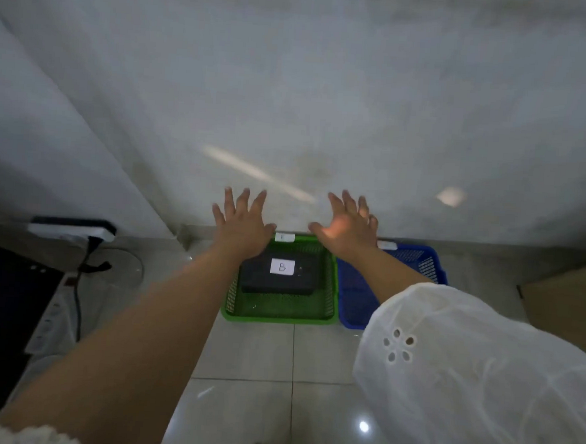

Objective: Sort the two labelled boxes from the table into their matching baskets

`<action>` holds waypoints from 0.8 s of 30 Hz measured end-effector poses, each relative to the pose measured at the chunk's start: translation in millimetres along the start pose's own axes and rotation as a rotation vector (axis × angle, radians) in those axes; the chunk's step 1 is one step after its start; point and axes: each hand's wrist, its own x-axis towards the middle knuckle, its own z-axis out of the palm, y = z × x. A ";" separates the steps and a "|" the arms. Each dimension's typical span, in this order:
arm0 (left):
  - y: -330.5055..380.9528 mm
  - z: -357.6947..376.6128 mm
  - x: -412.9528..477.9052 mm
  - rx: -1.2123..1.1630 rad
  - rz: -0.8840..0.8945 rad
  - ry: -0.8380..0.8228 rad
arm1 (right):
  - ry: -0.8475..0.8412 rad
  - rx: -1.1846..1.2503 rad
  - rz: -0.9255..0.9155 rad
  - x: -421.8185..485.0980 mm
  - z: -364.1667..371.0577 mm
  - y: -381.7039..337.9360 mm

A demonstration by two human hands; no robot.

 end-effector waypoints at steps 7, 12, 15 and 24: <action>86.1 -228.1 -59.9 0.110 0.121 0.176 | 0.180 -0.111 -0.157 -48.6 -226.0 -75.6; 137.2 -348.2 -102.7 0.106 0.178 0.331 | 0.369 -0.120 -0.222 -82.1 -348.9 -112.9; 159.6 -387.3 -128.1 0.074 0.210 0.389 | 0.451 -0.101 -0.239 -105.3 -396.9 -122.9; 205.5 -418.5 -193.3 -0.155 0.425 0.530 | 0.558 0.074 -0.391 -188.8 -463.9 -83.9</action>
